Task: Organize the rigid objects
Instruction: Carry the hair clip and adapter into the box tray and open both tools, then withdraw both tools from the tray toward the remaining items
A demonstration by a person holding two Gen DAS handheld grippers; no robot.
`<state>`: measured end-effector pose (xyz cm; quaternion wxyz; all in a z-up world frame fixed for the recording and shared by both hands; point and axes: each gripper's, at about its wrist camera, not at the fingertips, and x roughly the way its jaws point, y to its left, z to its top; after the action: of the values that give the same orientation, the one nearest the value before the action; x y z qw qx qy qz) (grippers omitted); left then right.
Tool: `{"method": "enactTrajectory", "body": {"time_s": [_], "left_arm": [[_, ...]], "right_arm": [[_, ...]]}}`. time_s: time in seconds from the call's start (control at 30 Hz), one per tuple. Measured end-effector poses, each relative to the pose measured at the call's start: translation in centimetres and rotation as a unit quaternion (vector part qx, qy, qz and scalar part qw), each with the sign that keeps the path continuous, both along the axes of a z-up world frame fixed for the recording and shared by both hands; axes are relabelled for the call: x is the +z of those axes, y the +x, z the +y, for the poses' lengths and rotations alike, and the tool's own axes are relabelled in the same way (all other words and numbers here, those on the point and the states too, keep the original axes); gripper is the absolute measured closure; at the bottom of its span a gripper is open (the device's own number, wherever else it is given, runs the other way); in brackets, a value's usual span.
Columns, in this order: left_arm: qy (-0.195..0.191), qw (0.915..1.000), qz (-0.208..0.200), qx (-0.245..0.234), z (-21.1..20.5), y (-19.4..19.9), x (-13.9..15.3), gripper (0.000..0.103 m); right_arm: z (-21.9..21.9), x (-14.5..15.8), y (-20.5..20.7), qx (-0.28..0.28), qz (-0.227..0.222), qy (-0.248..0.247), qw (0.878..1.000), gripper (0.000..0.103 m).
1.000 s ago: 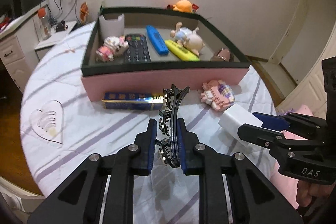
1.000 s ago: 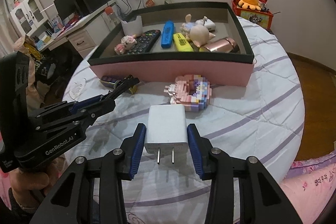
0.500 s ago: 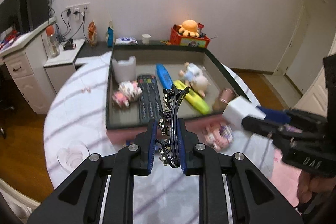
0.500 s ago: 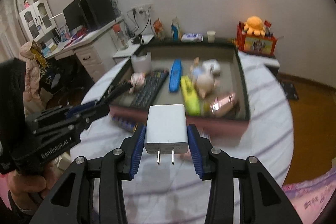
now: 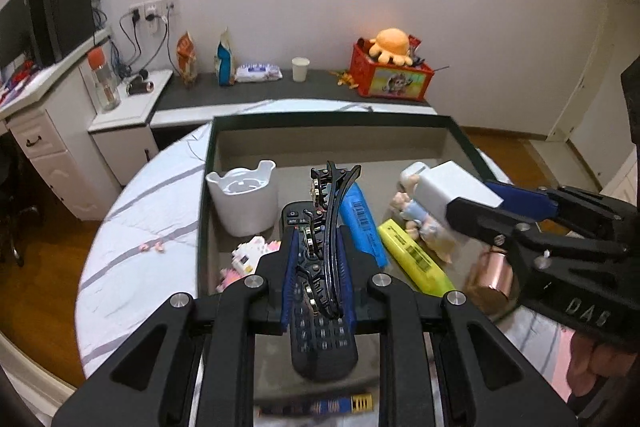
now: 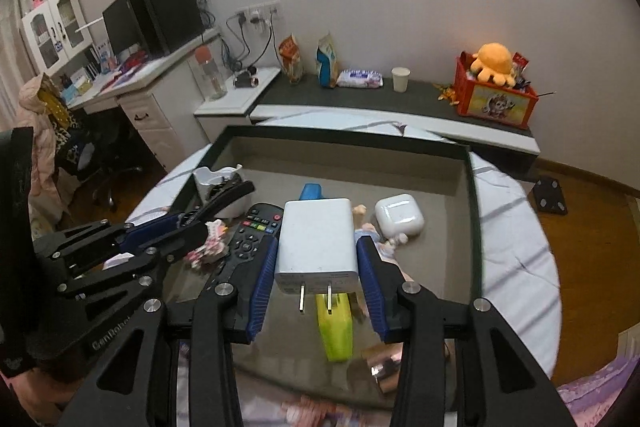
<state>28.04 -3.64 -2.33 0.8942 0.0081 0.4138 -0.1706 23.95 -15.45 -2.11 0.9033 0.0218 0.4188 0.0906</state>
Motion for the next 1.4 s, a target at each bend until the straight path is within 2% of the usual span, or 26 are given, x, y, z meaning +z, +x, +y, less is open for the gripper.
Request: {"method": "enactTrajectory", "body": {"time_s": [0.2,0.37,0.4,0.43,0.47,0.5,0.53,0.57,0.6,0.67,0.73,0.8,1.0,1.27,1.4], "left_arm": [[0.008,0.9998,0.016,0.004,-0.7,1.7,-1.3,0.084],[0.023,0.9995,0.021,0.011,-0.7,2.0,-1.8,0.082],[0.026,0.9994,0.022,0.012,-0.7,1.9,-1.8,0.075],[0.028,0.9993,0.022,0.014,-0.6,1.8,-1.7,0.066],[0.032,0.9991,0.017,0.022,-0.5,1.8,-1.6,0.053],[0.036,0.9987,0.011,0.033,-0.2,1.6,-1.4,0.041],[0.034,0.9986,0.009,0.040,0.1,1.5,-1.2,0.034],[0.026,0.9984,0.007,0.050,0.8,1.3,-0.9,0.021],[0.020,0.9984,0.004,0.054,1.2,1.2,-0.6,0.009],[0.012,0.9982,-0.007,0.058,2.0,0.6,0.0,0.000],[0.012,0.9982,-0.017,0.057,2.4,-0.3,0.6,0.000],[0.017,0.9977,-0.024,0.061,2.5,-1.2,1.1,0.000],[0.029,0.9946,-0.037,0.092,3.1,-4.6,1.8,0.000],[0.053,0.9933,-0.053,0.087,2.7,-9.4,2.2,0.000],[0.049,0.9941,-0.046,0.085,3.1,-11.8,1.7,0.000]], "right_arm": [[0.2,-2.3,2.3,0.006,0.026,-0.003,1.000,0.061],[0.0,-2.9,2.7,0.008,0.031,-0.003,0.999,0.061],[0.0,-2.8,2.6,0.007,0.029,-0.001,1.000,0.060],[0.0,-2.7,2.6,0.008,0.028,0.000,1.000,0.053],[-0.1,-2.5,2.4,0.009,0.026,0.002,1.000,0.044],[-0.2,-2.3,2.3,0.003,0.021,0.001,1.000,0.041],[-0.5,-1.9,2.0,-0.003,0.013,0.002,1.000,0.034],[-0.8,-1.6,1.9,-0.005,0.009,0.006,1.000,0.024],[-1.3,-1.2,1.5,-0.011,0.003,0.014,1.000,0.021],[-1.9,-0.6,1.0,-0.019,-0.007,0.026,0.999,0.019],[-2.3,0.0,0.3,-0.023,-0.011,0.028,0.999,0.012],[-2.4,0.5,-0.7,-0.026,-0.016,0.033,0.999,0.000],[-2.3,1.6,-4.0,-0.031,-0.033,0.045,0.998,0.000],[-2.1,1.7,-9.2,-0.042,-0.042,0.032,0.998,0.000],[-2.4,1.4,-11.6,-0.052,-0.041,0.026,0.997,0.000]]}}
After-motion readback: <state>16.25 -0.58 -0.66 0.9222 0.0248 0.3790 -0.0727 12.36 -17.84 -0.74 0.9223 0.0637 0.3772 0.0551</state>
